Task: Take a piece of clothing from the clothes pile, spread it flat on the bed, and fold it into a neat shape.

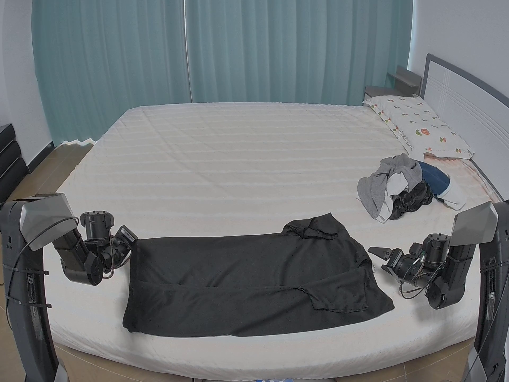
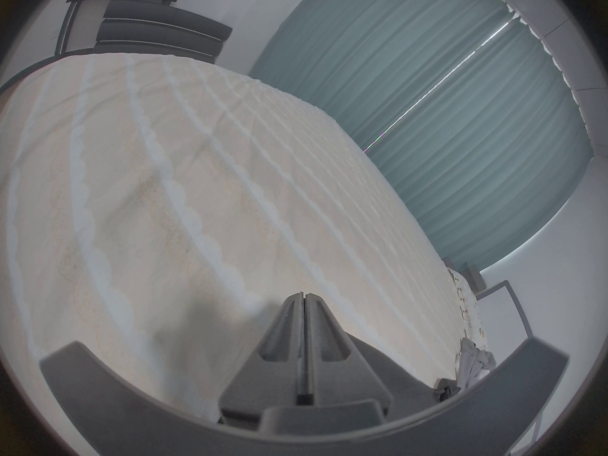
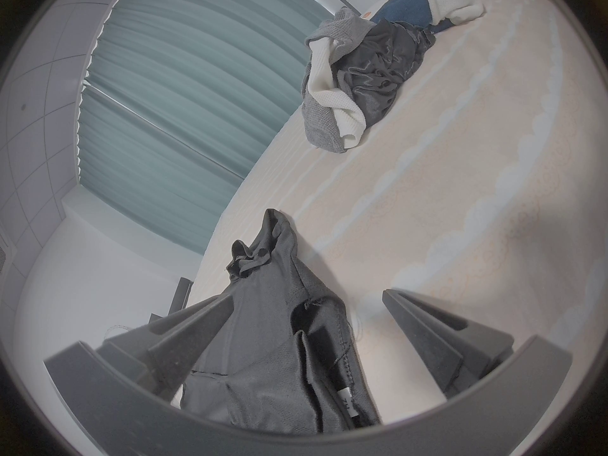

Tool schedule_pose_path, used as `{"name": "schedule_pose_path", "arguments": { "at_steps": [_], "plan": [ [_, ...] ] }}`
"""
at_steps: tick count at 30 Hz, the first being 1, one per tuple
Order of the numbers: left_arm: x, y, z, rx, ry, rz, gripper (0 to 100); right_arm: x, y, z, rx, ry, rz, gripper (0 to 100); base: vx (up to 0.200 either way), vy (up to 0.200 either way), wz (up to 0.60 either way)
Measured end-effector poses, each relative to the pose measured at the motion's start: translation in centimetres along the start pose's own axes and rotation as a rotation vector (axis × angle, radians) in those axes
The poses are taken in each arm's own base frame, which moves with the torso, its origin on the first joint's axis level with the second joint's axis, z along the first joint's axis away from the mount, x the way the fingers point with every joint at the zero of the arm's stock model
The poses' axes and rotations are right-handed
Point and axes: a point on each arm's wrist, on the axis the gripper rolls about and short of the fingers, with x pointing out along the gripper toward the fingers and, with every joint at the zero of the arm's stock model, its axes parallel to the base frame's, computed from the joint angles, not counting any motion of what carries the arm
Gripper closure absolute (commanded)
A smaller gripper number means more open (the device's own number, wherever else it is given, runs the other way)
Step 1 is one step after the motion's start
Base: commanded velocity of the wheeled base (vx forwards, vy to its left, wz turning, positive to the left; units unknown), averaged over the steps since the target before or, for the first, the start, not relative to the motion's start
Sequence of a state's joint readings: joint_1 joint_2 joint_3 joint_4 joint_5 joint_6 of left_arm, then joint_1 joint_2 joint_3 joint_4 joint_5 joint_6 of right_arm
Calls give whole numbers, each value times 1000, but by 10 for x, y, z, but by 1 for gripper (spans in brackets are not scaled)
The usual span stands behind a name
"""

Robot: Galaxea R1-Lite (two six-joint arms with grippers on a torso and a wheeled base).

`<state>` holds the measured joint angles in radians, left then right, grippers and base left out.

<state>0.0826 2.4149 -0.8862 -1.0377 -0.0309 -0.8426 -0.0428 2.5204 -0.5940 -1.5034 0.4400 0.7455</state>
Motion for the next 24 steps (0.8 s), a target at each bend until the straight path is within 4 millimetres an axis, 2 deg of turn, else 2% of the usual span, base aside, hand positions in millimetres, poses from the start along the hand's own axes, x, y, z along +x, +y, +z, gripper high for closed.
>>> {"name": "schedule_pose_path", "arguments": {
  "at_steps": [7,15,21,24],
  "plan": [
    [1,4,-2,-8,-1,5,100,2,6,0,-10,-13,-3,0,0,0,0],
    [1,7,-4,-8,6,12,100,13,29,-1,-31,5,-6,0,0,0,0],
    [1,7,-4,-7,8,14,100,33,49,4,-16,89,-58,0,0,0,0],
    [1,8,-5,-8,9,16,100,49,70,10,-40,87,-39,0,0,0,0]
  ]
}}
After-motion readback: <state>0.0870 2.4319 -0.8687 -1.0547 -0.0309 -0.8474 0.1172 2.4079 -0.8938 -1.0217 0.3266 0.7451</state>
